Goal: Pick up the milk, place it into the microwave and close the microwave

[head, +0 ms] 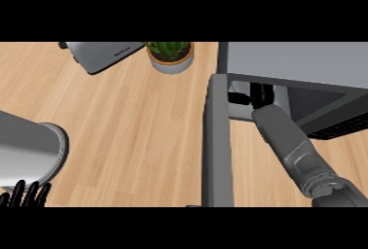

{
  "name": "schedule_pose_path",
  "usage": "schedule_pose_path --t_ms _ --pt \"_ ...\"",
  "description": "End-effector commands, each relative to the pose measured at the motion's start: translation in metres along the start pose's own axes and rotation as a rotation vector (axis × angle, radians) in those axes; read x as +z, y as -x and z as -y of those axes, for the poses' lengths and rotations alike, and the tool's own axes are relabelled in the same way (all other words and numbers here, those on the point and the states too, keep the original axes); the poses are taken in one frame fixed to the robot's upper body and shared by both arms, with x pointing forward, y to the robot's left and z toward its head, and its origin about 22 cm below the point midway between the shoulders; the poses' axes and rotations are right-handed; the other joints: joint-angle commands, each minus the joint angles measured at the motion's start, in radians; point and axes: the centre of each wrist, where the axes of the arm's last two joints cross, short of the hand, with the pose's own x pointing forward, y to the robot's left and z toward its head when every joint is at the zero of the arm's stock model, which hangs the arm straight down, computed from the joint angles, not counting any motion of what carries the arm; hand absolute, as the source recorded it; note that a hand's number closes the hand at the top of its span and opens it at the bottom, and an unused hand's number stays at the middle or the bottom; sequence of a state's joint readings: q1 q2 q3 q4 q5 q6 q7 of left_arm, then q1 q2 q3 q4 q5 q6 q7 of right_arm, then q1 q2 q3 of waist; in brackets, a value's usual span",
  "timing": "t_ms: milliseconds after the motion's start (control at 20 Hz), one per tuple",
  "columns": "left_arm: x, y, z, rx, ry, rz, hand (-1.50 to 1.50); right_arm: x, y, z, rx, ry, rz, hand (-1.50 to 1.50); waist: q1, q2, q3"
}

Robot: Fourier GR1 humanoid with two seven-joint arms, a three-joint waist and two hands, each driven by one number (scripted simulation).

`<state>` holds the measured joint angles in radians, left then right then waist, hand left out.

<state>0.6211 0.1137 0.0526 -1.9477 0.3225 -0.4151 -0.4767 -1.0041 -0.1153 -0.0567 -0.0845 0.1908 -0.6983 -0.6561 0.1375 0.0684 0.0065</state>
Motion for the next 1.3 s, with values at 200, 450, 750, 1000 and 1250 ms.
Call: schedule_pose_path --t_ms 200,450,750,1000,1250 --pt "0.021 -0.005 0.007 0.005 -0.008 -0.028 -1.50 0.026 0.009 -0.017 -0.338 -0.026 -0.034 -1.50 -0.029 -0.033 0.000" --pt "0.018 -0.014 0.001 0.006 -0.019 -0.021 -1.50 0.054 0.020 -0.029 -0.453 -0.052 -0.027 -1.50 -0.058 -0.040 -0.002" --pt "0.017 -0.012 0.014 -0.001 -0.050 -0.020 -1.50 0.076 0.052 -0.015 -0.483 -0.049 -0.003 -1.50 -0.081 -0.048 -0.003" --pt "0.011 -0.012 0.004 -0.005 -0.043 -0.051 -1.50 0.091 0.064 -0.014 -0.590 -0.117 0.015 -1.50 -0.109 -0.058 -0.005" --pt "0.013 -0.017 0.033 -0.016 0.021 -0.094 -1.50 0.130 0.080 -0.019 -0.660 -0.171 0.015 -1.50 -0.121 -0.065 -0.005"
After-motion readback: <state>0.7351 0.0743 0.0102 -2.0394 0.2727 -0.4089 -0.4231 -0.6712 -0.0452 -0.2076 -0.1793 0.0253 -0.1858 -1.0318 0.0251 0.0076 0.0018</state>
